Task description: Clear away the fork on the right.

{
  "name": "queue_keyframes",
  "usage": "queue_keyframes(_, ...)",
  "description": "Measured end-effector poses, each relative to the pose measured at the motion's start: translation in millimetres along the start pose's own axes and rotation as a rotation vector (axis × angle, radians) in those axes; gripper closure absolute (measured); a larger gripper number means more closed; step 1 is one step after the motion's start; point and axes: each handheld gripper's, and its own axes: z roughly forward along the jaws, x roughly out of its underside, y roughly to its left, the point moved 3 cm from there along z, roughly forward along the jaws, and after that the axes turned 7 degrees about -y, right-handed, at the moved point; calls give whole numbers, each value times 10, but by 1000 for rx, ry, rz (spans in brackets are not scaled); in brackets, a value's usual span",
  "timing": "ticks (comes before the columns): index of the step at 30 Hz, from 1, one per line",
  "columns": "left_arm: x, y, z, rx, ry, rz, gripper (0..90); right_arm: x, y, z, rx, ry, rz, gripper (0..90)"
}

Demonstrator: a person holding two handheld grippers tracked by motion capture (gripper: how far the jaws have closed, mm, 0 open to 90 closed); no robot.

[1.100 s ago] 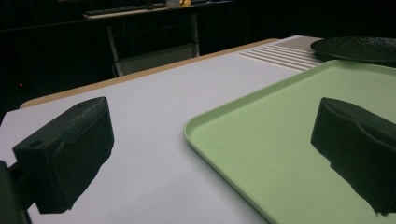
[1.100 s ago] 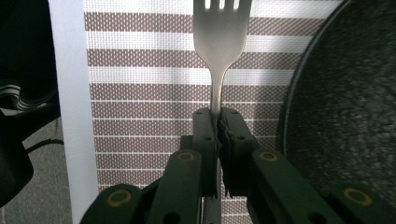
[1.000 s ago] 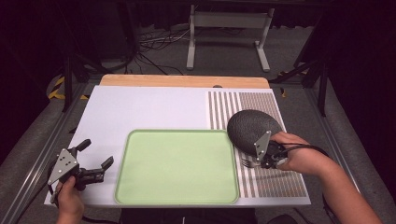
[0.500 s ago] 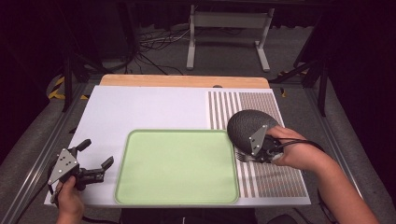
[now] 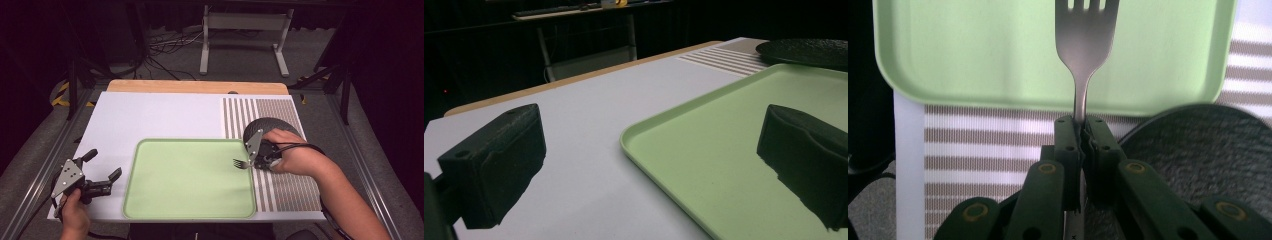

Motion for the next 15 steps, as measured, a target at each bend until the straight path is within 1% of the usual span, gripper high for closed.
queue_keyframes(1,-1,0,-1,0,0,0,0,0,0,0,0,0,0,853)
queue_keyframes(4,-2,0,-1,-1,0,1,0,-113,-20,18,0,-14,-10,853)
queue_keyframes(5,-3,1,-1,-1,-1,1,0,-145,-20,28,-3,-14,-1,853)
queue_keyframes(8,-3,1,-2,-1,-1,1,0,-227,-25,63,-5,-15,-9,853)
queue_keyframes(9,-3,1,-2,-1,-1,1,0,-245,-26,72,-2,-22,-11,853)
queue_keyframes(12,-3,2,-2,-1,-1,0,0,-291,-30,91,-2,-22,-18,853)
queue_keyframes(15,-4,2,-3,-3,0,2,0,-347,-32,115,2,-29,-11,853)
